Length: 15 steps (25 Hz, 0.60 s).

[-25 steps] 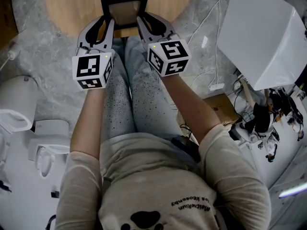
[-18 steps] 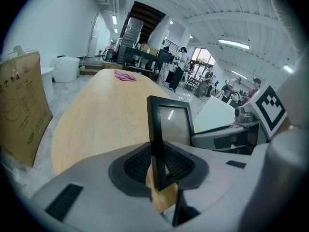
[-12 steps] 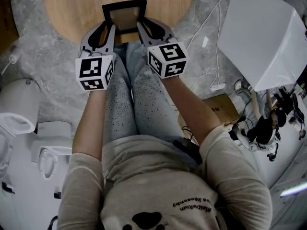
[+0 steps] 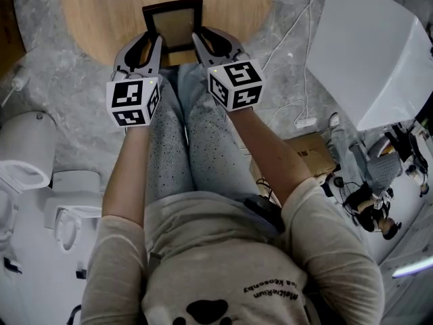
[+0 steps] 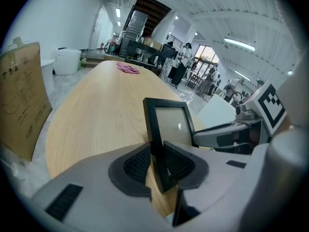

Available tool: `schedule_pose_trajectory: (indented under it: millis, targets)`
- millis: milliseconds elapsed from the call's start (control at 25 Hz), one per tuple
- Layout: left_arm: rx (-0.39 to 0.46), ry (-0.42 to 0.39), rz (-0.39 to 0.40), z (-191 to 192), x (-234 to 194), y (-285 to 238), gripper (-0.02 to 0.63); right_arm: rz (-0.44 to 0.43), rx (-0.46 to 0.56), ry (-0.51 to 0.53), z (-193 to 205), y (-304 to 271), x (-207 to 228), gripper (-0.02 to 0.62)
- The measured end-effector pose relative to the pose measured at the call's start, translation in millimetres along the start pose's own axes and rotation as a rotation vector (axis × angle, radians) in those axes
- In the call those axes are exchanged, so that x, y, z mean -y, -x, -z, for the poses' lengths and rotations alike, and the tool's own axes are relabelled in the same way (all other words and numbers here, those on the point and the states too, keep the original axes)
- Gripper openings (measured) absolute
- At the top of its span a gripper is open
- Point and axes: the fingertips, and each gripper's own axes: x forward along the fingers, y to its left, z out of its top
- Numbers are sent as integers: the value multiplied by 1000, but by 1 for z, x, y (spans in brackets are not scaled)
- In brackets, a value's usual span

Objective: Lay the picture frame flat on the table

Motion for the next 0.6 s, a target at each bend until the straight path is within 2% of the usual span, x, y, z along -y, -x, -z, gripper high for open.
schedule_pose_trajectory:
  millis: [600]
  targets:
    - [-55,21,9,3,-8,-15,94,1,-54,-58,2,-12,8,74]
